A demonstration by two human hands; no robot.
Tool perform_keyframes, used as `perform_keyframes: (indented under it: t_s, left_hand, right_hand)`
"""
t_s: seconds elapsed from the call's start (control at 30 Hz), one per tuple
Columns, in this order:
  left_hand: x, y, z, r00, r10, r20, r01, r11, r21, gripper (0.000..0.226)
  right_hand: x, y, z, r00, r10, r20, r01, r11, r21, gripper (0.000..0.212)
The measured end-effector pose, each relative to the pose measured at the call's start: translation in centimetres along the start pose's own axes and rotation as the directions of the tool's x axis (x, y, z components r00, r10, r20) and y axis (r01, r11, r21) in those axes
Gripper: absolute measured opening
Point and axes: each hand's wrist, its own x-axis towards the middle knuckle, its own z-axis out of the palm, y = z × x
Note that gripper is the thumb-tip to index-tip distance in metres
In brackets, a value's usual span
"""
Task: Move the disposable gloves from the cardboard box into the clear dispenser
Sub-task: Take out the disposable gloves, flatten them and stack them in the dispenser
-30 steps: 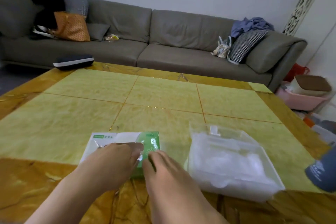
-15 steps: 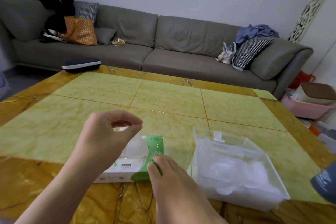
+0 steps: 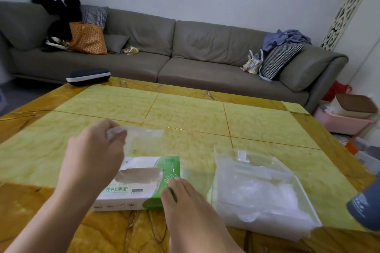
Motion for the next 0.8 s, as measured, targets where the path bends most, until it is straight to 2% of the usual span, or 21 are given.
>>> perform_keyframes:
  t_s: [0.03, 0.07, 0.13, 0.2, 0.27, 0.33, 0.37, 0.43, 0.53, 0.6, 0.63, 0.7, 0.77, 0.8]
  left_hand:
    - [-0.1, 0.5, -0.3, 1.000, -0.029, 0.011, 0.031, 0.991, -0.128, 0.014]
    - [-0.2, 0.9, -0.4, 0.996, -0.048, 0.069, 0.064, 0.965, -0.256, 0.010]
    - [-0.8, 1.9, -0.4, 0.971, -0.047, 0.233, 0.147, 0.891, -0.430, 0.007]
    - [-1.2, 2.1, -0.1, 0.940, -0.017, 0.340, 0.193, 0.850, -0.491, 0.018]
    - [-1.6, 2.5, 0.2, 0.917, 0.000, 0.400, 0.234, 0.811, -0.536, 0.023]
    - [-2.0, 3.0, 0.4, 0.873, 0.036, 0.487, 0.305, 0.739, -0.601, 0.027]
    - [-2.3, 3.4, 0.6, 0.842, 0.077, 0.534, 0.325, 0.718, -0.615, 0.030]
    - [-3.1, 4.1, 1.0, 0.776, 0.143, 0.614, 0.348, 0.715, -0.606, 0.040]
    - [-4.1, 4.9, 1.9, 0.765, 0.132, 0.631, 0.360, 0.724, -0.588, 0.058]
    - [-4.2, 4.8, 2.4, 0.767, 0.093, 0.635, 0.413, 0.686, -0.599, 0.068]
    - [-4.1, 4.6, 2.7, 0.746, 0.075, 0.662, 0.464, 0.655, -0.596, 0.069]
    - [-4.0, 4.6, 3.1, 0.646, 0.041, 0.762, 0.609, 0.575, -0.546, 0.063]
    - [-4.2, 5.1, 3.4, 0.528, 0.018, 0.849, 0.708, 0.543, -0.452, 0.050]
    - [-4.4, 5.4, 3.5, 0.513, -0.008, 0.858, 0.727, 0.536, -0.429, 0.045]
  right_hand:
    - [-0.1, 0.0, -0.4, 0.997, -0.041, 0.069, 0.042, 0.999, -0.011, 0.059]
    - [-0.3, 0.0, -0.7, 0.995, -0.048, 0.087, 0.045, 0.998, 0.036, 0.064]
    - [-0.7, -0.1, -1.2, 0.999, -0.031, 0.021, 0.028, 0.988, 0.154, 0.074]
    - [-1.5, -0.5, -2.8, 0.993, 0.080, -0.085, -0.038, 0.910, 0.414, 0.078]
    - [-2.3, -0.3, -4.9, 0.971, 0.208, -0.121, -0.045, 0.650, 0.758, 0.078]
    - [-2.5, 1.4, -6.5, 0.935, 0.305, -0.180, 0.055, 0.377, 0.925, 0.072]
    - [-2.6, 2.3, -7.3, 0.919, 0.346, -0.188, 0.089, 0.283, 0.955, 0.072]
    - [-2.5, 4.1, -8.0, 0.887, 0.414, -0.203, 0.103, 0.252, 0.962, 0.066]
    - [-2.5, 5.7, -8.2, 0.832, 0.492, -0.257, 0.167, 0.220, 0.961, 0.015]
    - [-2.8, 6.6, -8.0, 0.814, 0.513, -0.271, 0.180, 0.221, 0.959, 0.014]
    - [-3.0, 7.0, -8.0, 0.826, 0.499, -0.262, 0.186, 0.196, 0.963, 0.015]
    - [-3.3, 7.3, -8.2, 0.862, 0.448, -0.236, 0.206, 0.115, 0.972, 0.018]
    - [-3.3, 7.4, -8.1, 0.901, 0.391, -0.191, 0.196, 0.028, 0.980, 0.028]
    - [-3.3, 7.6, -8.0, 0.914, 0.365, -0.174, 0.187, 0.000, 0.982, 0.032]
